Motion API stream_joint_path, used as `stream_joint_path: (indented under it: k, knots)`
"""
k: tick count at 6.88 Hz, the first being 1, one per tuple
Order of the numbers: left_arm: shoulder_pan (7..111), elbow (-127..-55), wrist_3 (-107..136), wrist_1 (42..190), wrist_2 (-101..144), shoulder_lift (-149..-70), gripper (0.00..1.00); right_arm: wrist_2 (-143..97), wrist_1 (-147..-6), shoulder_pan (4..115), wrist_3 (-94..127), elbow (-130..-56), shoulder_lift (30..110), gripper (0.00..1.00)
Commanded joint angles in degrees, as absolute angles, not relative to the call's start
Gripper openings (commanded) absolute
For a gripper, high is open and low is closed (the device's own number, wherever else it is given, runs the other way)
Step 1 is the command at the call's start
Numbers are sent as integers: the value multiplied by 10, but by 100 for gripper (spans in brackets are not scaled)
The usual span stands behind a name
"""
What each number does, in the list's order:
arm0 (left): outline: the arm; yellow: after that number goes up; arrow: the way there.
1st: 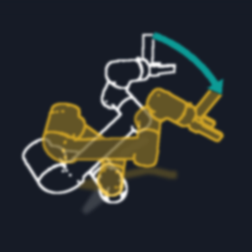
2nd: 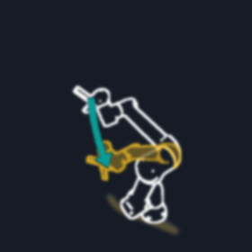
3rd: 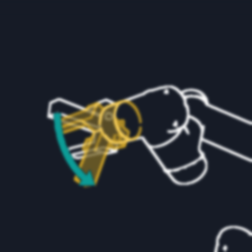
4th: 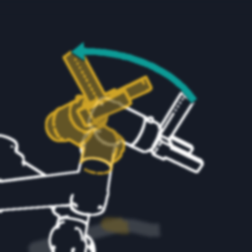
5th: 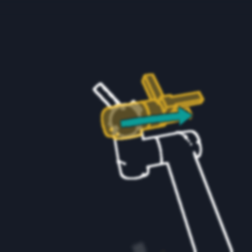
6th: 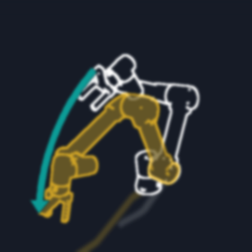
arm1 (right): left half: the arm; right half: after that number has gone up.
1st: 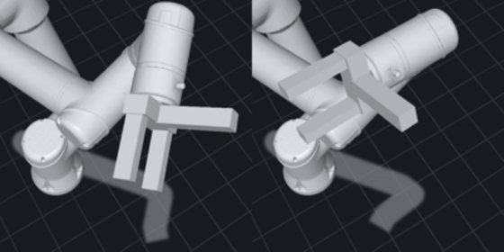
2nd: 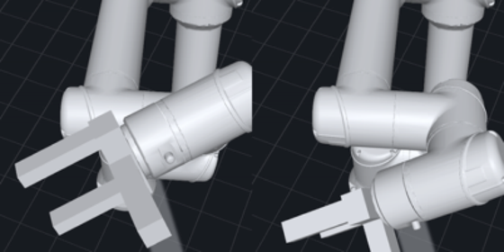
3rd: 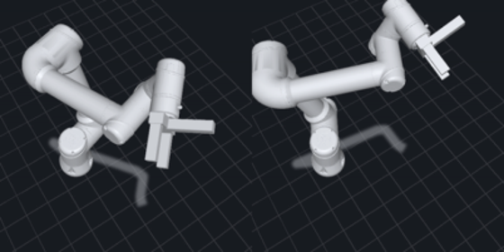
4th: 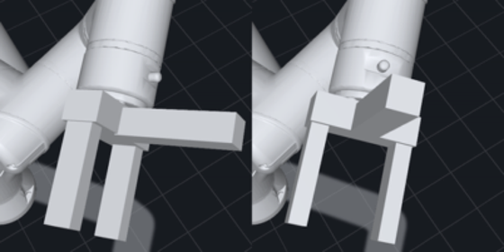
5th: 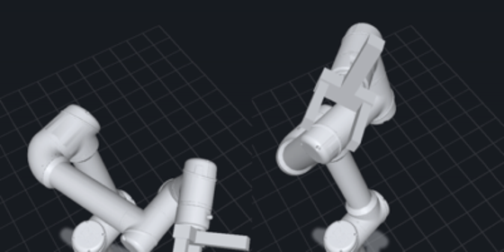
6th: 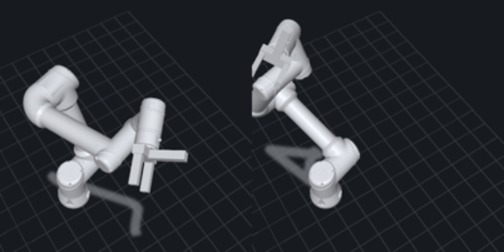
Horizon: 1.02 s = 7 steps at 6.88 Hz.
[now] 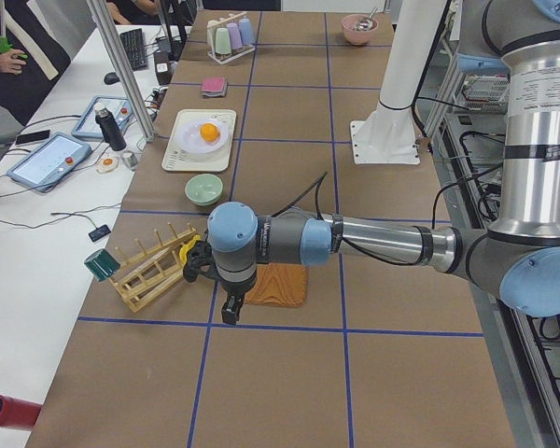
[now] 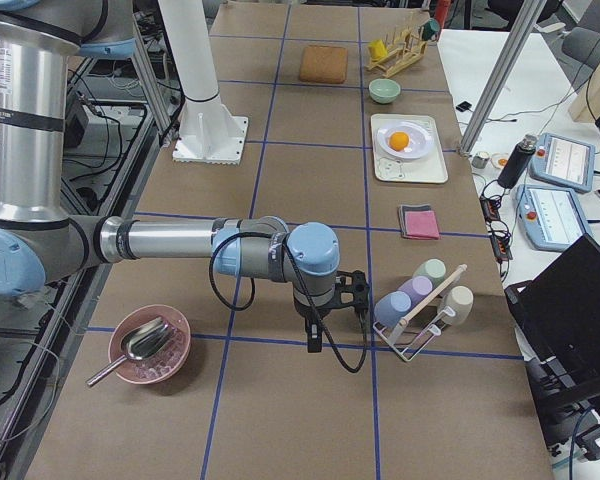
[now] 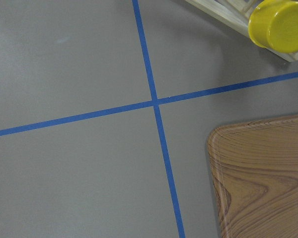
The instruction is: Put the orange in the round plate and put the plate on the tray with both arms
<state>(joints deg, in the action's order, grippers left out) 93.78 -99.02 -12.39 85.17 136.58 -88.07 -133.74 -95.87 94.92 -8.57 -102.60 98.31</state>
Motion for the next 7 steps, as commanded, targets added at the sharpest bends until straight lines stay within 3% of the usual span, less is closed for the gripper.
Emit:
stream_joint_path:
  k: [1, 7]
  knots:
    - [938, -991, -124, 852, 1366, -881, 98, -1336, -958, 949, -83, -1027, 983, 100]
    - [938, -1001, -124, 852, 1362, -880, 98, -1337, -959, 949, -82, -1026, 983, 100]
